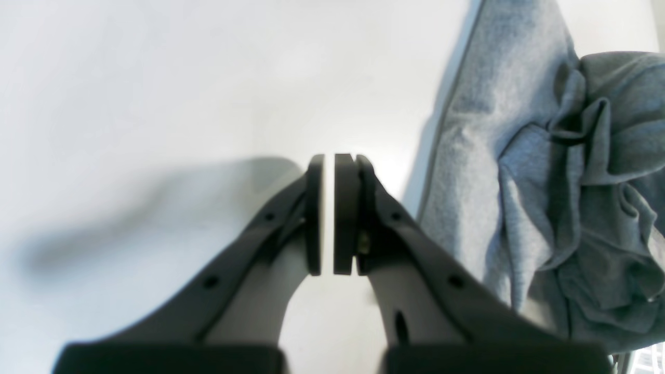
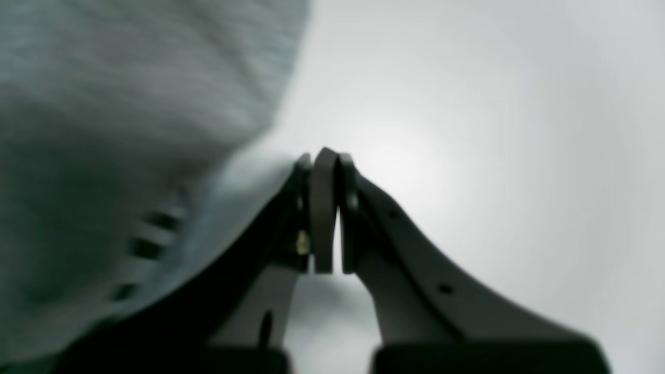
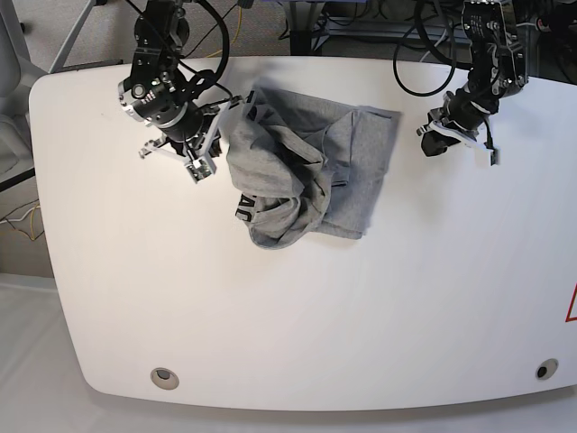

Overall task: Fold the T-shirt properly
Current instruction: 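Release the shirt with the right gripper and lift it away, then flip the folded bundle over with the right gripper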

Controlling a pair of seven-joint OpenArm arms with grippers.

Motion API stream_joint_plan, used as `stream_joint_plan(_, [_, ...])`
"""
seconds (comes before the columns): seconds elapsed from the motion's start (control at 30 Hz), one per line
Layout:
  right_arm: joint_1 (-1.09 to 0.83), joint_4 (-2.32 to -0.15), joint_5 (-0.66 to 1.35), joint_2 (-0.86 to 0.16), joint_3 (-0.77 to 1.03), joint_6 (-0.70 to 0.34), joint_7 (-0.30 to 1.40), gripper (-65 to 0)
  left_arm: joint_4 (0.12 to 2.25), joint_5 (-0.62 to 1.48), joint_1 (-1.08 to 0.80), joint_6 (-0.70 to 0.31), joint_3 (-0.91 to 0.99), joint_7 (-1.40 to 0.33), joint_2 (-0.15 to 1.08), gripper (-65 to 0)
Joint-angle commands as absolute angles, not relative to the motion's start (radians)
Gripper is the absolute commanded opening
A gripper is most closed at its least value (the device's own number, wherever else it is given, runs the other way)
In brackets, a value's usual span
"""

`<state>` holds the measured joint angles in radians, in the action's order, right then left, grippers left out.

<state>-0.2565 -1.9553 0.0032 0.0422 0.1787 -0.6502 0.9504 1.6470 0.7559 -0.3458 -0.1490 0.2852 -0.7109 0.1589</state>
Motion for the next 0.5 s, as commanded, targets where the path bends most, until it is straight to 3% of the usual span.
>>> stream_joint_plan(0.0, [-0.252,-1.977,0.010,0.056,0.151,-0.644,0.934,-64.4,1.661,0.769,-0.340,-0.156,0.288,-0.697,0.168,-62.9])
stream_joint_plan(0.47, [-0.200,-1.994,0.012,0.085,0.099,-0.641,0.997,-64.4,1.589,0.769,-0.340,-0.156,0.288,-0.696,0.168,-62.9])
